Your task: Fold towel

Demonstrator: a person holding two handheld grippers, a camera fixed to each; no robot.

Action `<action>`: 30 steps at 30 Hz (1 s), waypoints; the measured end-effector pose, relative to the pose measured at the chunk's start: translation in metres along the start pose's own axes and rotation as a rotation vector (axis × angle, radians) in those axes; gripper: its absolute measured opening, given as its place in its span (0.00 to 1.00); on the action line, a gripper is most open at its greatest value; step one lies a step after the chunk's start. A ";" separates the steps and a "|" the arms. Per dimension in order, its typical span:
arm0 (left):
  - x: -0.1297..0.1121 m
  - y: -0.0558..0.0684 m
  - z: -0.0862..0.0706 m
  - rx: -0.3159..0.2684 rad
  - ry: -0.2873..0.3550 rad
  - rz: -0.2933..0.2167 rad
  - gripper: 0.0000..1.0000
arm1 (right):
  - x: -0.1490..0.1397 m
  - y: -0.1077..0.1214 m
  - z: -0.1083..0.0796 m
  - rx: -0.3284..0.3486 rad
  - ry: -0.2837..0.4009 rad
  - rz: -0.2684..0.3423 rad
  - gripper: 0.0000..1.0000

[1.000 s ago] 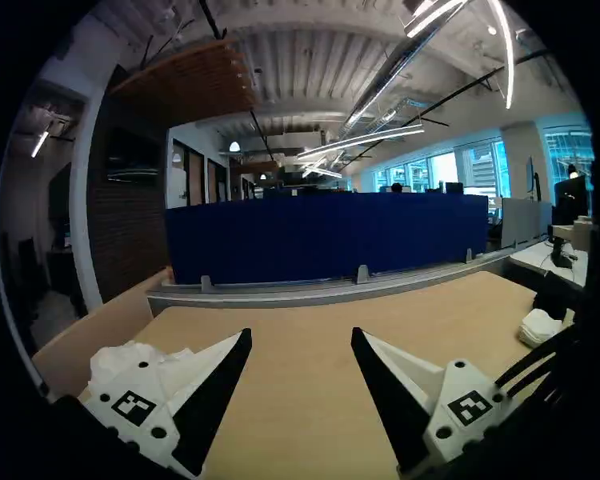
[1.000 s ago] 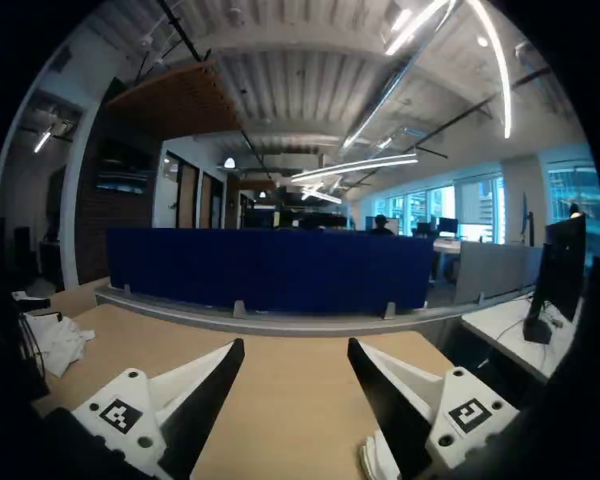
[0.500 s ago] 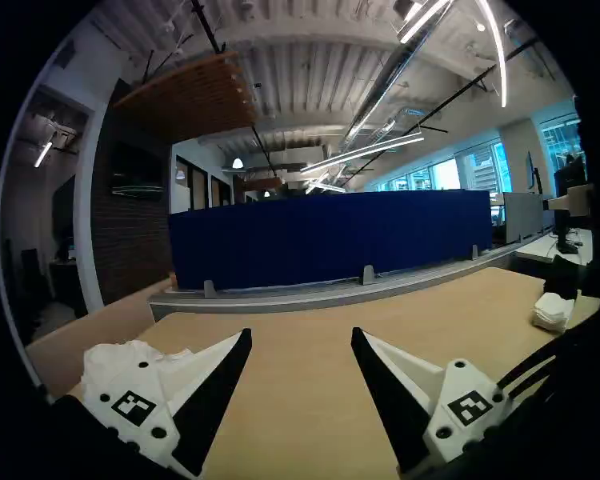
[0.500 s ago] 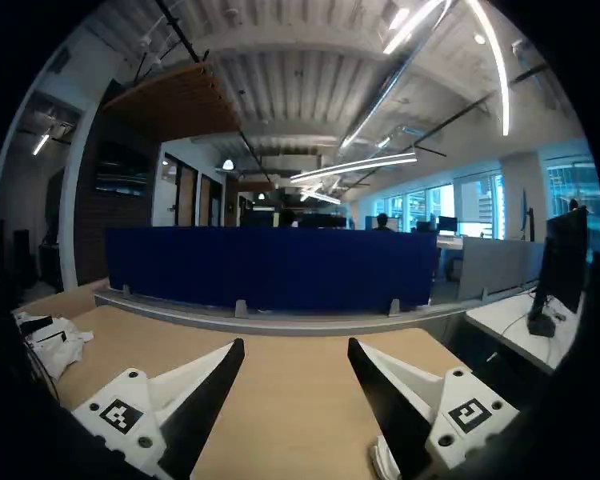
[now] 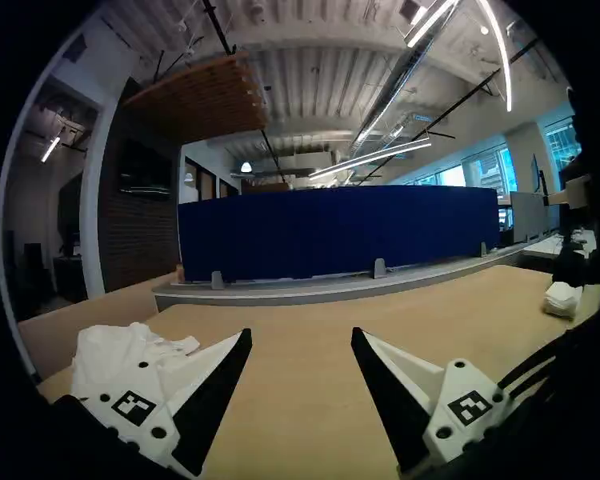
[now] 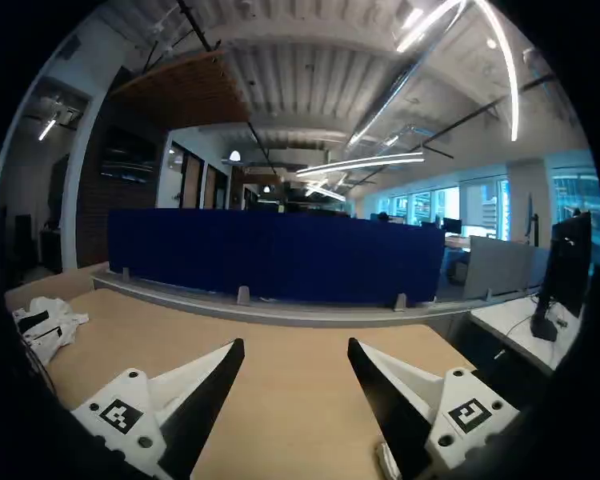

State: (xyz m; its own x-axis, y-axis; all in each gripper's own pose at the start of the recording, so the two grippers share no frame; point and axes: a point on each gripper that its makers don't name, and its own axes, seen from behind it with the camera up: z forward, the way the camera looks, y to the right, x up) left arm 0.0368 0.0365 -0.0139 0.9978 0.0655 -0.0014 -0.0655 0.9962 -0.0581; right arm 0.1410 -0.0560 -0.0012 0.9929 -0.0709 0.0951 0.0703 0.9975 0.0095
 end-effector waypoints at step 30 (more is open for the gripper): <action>-0.029 -0.020 0.007 0.021 0.031 -0.049 0.92 | -0.027 -0.017 0.015 0.013 -0.018 -0.009 1.00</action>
State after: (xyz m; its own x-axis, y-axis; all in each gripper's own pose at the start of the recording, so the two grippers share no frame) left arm 0.0093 0.0149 -0.0058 0.9994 0.0152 -0.0305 -0.0163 0.9991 -0.0383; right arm 0.1115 -0.0707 0.0107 0.9903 -0.0800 0.1133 0.0778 0.9967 0.0232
